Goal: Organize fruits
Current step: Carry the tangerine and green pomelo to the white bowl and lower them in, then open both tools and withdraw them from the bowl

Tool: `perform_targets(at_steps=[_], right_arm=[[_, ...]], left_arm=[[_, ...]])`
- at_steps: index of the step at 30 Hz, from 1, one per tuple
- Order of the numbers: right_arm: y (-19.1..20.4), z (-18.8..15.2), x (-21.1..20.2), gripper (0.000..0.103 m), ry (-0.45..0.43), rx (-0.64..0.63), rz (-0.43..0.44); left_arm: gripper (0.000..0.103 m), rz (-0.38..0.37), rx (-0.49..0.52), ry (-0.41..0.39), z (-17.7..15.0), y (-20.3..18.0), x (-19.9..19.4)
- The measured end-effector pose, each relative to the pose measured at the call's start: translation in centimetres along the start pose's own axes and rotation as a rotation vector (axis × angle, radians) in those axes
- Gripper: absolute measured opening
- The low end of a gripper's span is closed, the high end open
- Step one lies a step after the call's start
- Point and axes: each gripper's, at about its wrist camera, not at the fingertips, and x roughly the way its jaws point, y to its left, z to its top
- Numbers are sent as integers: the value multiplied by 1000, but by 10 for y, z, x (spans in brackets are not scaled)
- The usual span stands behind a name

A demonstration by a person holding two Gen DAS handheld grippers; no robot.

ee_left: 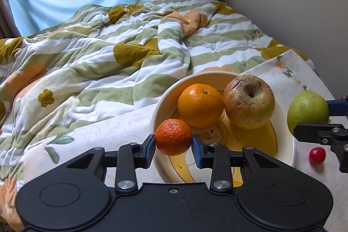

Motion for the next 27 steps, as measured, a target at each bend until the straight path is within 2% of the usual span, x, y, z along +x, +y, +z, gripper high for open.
perform_targets(at_steps=[5,6,7,9,13,17,20,27], right_arm=[[-3,-1,2,68,11,16,-8],[-4,0,2,68,11,19,-9],[-4,0,2,68,12,21,-11],[-5,1,2,68,11,26,-15],[-6,1,-1,68,11,29,-16],[-5,2,-6,68,9,12,-8],[-1,5,-6,68,12,-9,8],[24,12,12,68,26,-87,93]], left_arm=[[40,13,60,-9,0,-9,2],[52,17,71,-16,0,-11,1],[73,18,76,-24,-1,-11,-1],[93,29,81,-54,-3,-12,-8],[94,33,81,-69,-9,-10,-23],[94,21,16,-68,-16,0,-41],[96,43,-16,-78,-22,3,-55],[97,94,-42,-79,-37,8,-79]])
